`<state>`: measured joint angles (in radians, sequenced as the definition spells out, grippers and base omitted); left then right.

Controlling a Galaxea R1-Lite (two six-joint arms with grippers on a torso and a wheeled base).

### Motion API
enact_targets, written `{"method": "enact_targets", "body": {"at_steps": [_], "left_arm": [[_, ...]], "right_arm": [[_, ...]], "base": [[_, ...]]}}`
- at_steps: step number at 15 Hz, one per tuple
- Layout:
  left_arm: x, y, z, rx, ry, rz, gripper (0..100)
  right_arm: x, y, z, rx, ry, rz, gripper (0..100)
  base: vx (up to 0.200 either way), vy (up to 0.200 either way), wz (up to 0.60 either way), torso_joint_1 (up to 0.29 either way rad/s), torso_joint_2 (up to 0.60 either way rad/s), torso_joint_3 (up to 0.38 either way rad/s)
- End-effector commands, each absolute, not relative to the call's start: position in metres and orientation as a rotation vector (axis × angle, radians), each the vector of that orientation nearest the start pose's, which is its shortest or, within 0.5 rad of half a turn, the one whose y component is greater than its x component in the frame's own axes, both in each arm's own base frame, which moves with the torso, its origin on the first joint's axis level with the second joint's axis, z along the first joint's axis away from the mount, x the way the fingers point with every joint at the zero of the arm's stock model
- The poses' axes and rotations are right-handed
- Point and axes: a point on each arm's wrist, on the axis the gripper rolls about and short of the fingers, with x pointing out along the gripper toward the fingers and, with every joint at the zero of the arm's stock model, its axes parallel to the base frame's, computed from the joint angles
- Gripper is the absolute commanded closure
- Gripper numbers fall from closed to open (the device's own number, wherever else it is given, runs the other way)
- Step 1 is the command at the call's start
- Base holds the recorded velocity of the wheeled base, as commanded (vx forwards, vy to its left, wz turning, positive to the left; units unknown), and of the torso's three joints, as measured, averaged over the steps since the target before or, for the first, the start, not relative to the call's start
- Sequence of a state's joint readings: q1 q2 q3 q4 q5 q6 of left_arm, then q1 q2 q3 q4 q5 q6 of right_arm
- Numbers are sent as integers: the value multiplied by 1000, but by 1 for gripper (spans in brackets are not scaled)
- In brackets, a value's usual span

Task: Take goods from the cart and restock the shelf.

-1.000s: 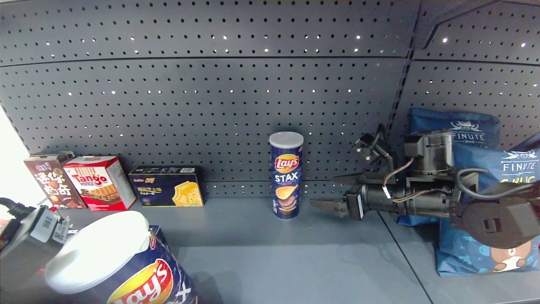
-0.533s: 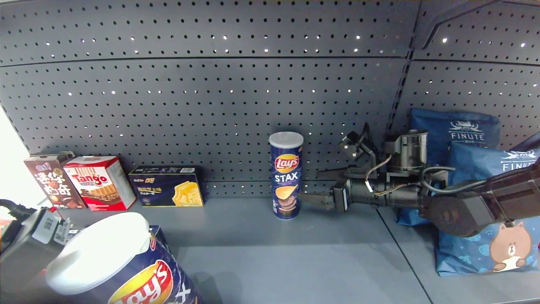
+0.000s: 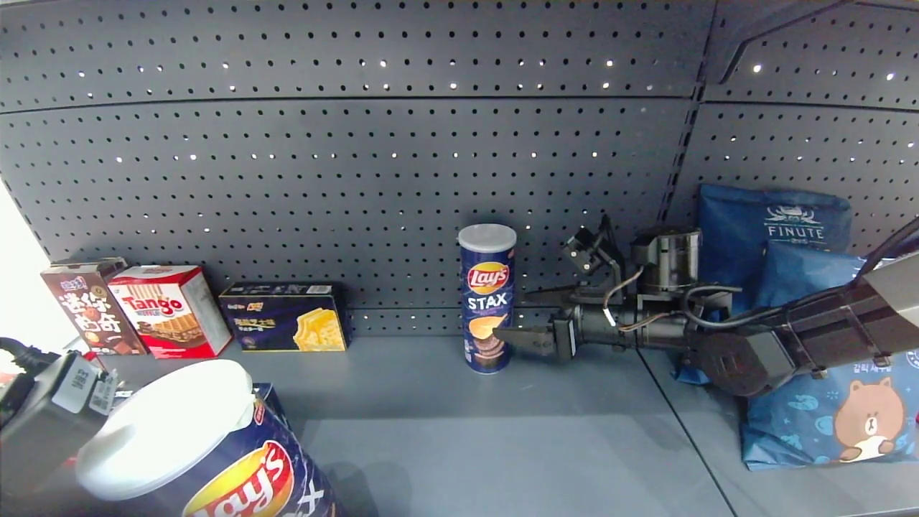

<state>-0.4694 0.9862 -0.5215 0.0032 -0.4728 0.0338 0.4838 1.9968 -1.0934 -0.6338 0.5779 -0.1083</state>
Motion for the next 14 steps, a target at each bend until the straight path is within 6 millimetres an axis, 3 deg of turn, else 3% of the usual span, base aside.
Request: {"method": "enact_targets", "body": {"at_steps": [1,10,14], "left_arm": [[97,-60,193,30,474,-932,100],[95,-60,189,28,491,-929,100],[94,-59,186,28,501,-929,100]], "right_arm": [[340,192,156,-84,218,1069,0],[348,197,164,-78,147,1133,0],[351,198,155,-75,170,1135,0]], "base": [[0,0,0,0,0,0],[0,0,0,0,0,0],[0,0,0,0,0,0]]}}
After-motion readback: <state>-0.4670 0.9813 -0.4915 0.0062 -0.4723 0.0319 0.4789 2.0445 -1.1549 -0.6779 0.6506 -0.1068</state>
